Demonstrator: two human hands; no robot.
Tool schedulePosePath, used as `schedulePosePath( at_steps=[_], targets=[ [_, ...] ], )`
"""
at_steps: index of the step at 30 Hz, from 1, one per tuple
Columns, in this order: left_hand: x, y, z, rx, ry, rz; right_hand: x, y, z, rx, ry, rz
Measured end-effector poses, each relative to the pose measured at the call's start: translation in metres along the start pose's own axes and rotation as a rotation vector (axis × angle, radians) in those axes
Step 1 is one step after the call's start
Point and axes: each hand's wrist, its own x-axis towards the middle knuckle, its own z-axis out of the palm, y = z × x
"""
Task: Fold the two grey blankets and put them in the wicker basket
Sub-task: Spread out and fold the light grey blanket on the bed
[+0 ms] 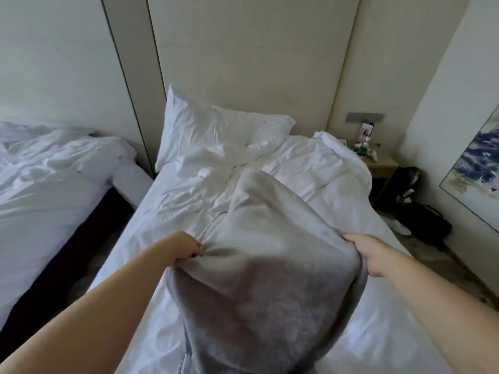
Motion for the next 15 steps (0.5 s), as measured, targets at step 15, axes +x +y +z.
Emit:
schedulePosePath(
  at_steps=[15],
  targets=[
    [0.001,-0.149,0.169,-0.861,-0.554,-0.648,-0.011,0.224,0.001,0.209,0.127,0.642]
  ],
)
